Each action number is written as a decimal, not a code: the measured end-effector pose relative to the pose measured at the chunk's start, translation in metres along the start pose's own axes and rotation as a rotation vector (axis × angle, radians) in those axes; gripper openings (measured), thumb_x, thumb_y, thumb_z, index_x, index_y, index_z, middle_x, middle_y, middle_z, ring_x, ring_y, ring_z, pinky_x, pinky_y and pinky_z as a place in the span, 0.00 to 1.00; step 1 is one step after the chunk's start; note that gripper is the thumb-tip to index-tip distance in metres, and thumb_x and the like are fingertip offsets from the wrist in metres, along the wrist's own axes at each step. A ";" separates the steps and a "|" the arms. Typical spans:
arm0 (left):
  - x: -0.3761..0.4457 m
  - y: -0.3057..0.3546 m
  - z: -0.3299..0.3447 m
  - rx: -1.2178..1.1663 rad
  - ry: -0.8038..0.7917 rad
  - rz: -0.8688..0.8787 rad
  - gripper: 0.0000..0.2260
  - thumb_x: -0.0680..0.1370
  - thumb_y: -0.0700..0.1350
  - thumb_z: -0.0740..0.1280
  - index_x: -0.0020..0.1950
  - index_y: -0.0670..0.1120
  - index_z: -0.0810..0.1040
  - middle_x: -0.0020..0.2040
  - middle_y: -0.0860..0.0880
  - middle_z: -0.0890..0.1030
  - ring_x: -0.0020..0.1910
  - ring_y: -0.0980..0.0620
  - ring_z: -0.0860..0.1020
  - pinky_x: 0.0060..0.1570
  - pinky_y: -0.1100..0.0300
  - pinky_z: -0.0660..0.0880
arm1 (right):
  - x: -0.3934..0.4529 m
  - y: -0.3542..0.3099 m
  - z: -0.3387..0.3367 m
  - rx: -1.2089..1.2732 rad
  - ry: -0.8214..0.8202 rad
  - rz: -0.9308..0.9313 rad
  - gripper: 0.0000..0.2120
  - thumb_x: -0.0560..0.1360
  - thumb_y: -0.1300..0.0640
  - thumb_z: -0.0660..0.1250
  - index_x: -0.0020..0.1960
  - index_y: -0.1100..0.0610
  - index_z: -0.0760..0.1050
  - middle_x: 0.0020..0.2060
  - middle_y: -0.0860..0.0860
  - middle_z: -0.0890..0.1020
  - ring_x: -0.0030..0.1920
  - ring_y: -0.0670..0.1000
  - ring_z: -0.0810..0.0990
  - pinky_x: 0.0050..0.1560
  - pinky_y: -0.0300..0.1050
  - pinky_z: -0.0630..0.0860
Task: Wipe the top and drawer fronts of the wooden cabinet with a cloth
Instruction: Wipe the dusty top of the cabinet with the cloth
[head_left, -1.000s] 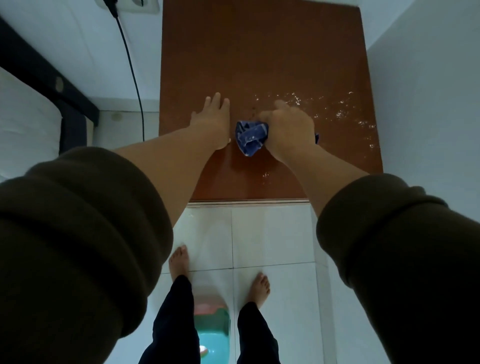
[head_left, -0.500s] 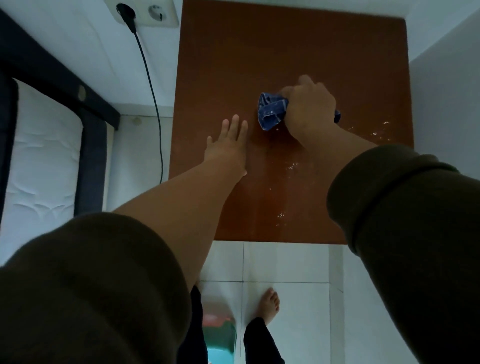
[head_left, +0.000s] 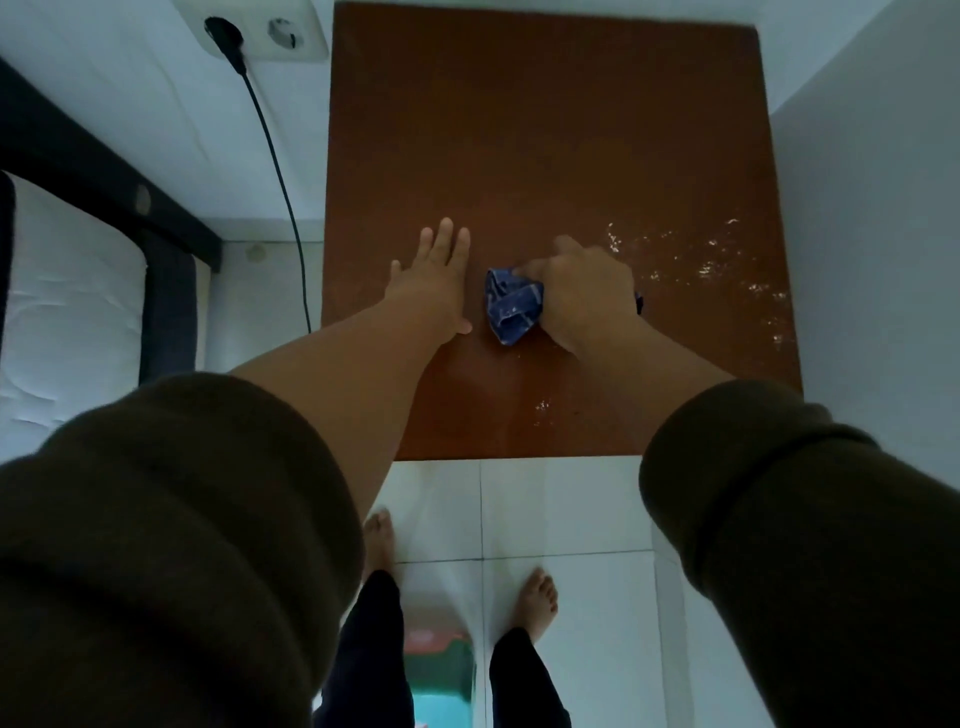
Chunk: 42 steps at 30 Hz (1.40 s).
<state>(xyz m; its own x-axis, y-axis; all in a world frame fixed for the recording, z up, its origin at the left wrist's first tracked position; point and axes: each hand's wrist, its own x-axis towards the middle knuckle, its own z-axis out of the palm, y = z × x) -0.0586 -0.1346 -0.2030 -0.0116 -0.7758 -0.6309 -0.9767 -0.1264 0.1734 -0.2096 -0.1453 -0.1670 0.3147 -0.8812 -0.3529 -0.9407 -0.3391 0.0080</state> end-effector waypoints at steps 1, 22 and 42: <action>-0.001 0.000 0.000 -0.001 0.003 0.003 0.47 0.74 0.45 0.70 0.76 0.47 0.35 0.77 0.48 0.33 0.76 0.47 0.37 0.73 0.42 0.47 | -0.013 -0.002 0.005 0.003 -0.008 -0.001 0.18 0.81 0.56 0.58 0.69 0.44 0.70 0.61 0.53 0.71 0.60 0.58 0.72 0.54 0.51 0.73; -0.033 0.029 0.020 0.070 0.107 0.052 0.40 0.77 0.50 0.67 0.78 0.45 0.44 0.78 0.47 0.42 0.77 0.46 0.45 0.73 0.46 0.55 | -0.151 0.007 0.036 -0.022 0.032 -0.107 0.14 0.78 0.54 0.63 0.63 0.51 0.74 0.57 0.53 0.73 0.54 0.56 0.74 0.42 0.46 0.71; 0.012 0.082 -0.002 0.132 0.019 0.075 0.51 0.70 0.50 0.74 0.77 0.43 0.38 0.77 0.45 0.37 0.77 0.45 0.42 0.74 0.46 0.55 | 0.028 0.082 -0.005 0.065 0.318 0.146 0.17 0.82 0.57 0.56 0.69 0.51 0.71 0.64 0.55 0.72 0.61 0.58 0.71 0.52 0.47 0.72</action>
<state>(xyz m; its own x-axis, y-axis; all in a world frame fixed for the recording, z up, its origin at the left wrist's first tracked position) -0.1386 -0.1553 -0.1947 -0.0830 -0.7915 -0.6055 -0.9929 0.0137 0.1182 -0.2774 -0.1991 -0.1717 0.1900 -0.9808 -0.0435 -0.9816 -0.1890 -0.0257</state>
